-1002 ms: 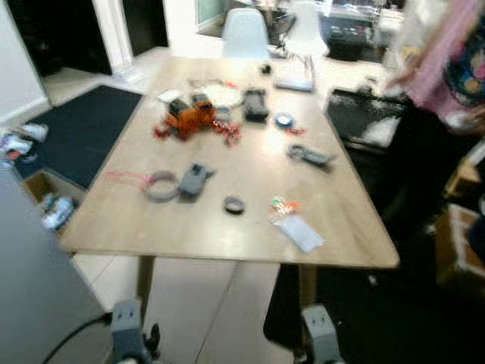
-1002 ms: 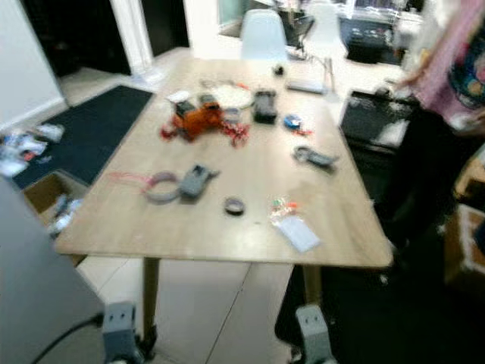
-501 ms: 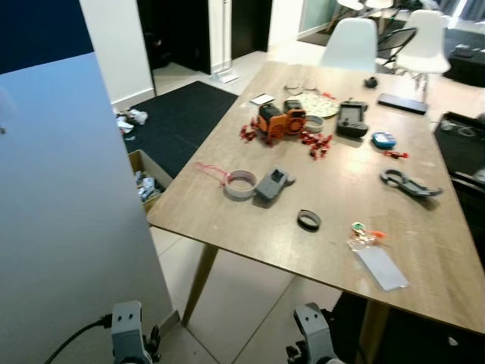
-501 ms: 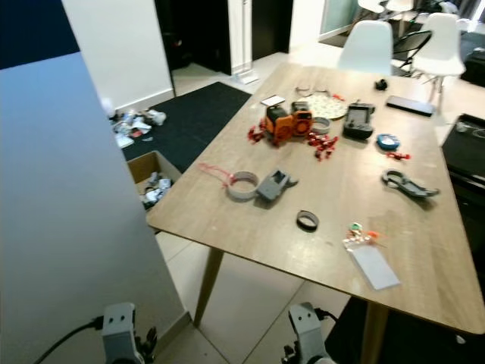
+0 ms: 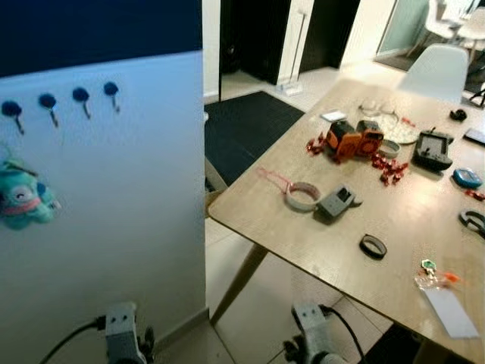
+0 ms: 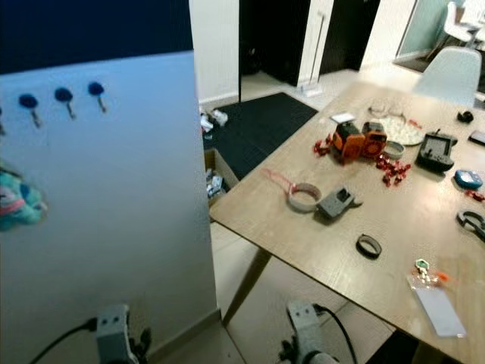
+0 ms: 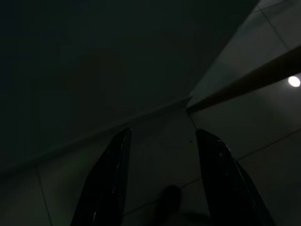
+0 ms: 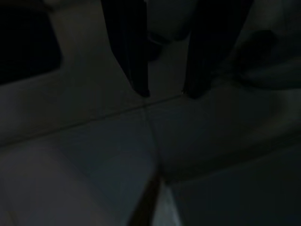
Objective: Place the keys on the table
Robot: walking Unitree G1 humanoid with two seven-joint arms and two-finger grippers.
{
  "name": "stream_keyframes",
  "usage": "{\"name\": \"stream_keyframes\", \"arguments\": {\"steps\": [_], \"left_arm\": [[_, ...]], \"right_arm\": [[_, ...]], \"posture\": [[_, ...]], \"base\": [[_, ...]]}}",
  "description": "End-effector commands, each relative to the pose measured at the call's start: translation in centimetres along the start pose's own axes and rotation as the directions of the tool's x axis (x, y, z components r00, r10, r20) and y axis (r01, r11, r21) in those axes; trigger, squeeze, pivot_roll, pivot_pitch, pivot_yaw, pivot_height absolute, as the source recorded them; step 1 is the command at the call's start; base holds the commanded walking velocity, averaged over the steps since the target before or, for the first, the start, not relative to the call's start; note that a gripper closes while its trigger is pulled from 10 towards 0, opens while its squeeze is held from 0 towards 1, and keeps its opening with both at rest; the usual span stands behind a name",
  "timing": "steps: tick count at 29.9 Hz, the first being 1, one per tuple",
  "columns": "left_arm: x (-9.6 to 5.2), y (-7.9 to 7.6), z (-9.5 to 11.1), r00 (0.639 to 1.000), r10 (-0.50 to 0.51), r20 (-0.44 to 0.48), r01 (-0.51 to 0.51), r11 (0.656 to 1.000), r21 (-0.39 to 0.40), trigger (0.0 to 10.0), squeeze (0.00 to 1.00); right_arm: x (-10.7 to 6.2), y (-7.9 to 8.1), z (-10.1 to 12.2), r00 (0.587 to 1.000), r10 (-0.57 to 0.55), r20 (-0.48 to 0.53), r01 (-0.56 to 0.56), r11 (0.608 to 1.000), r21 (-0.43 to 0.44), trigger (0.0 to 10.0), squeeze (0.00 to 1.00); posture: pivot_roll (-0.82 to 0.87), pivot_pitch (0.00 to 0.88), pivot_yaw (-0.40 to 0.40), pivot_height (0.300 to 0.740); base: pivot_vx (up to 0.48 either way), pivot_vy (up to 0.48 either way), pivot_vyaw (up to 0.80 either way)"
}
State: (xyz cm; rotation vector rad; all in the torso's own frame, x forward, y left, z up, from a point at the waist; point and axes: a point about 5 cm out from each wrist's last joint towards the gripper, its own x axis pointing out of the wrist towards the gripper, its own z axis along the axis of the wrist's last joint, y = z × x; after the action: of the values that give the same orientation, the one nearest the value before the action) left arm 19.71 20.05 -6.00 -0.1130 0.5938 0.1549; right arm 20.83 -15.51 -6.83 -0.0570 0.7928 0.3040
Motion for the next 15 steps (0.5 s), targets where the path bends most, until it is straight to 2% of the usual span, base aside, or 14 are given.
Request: {"name": "stream_keyframes", "arguments": {"steps": [1,15], "left_arm": [[-0.26,0.04,-0.64,1.0,0.005,-0.023,-0.005,1.0,-0.006,10.0,0.0],[-0.08,-0.05,-0.44,1.0,-0.003,-0.025,0.003,1.0,0.002,10.0,0.0]], "right_arm": [[-0.19,-0.26,-0.51,1.0,-0.02,-0.012,0.021,0.999,0.032,10.0,0.0],[-0.09,0.06,-0.36,1.0,-0.018,0.004,0.018,0.998,0.054,10.0,0.0]], "posture": [[0.06,0.055,-0.025,0.74],[0.06,0.052,-0.014,0.74]], "base": [[0.0,0.0,0.8],[0.0,0.0,0.8]]}}
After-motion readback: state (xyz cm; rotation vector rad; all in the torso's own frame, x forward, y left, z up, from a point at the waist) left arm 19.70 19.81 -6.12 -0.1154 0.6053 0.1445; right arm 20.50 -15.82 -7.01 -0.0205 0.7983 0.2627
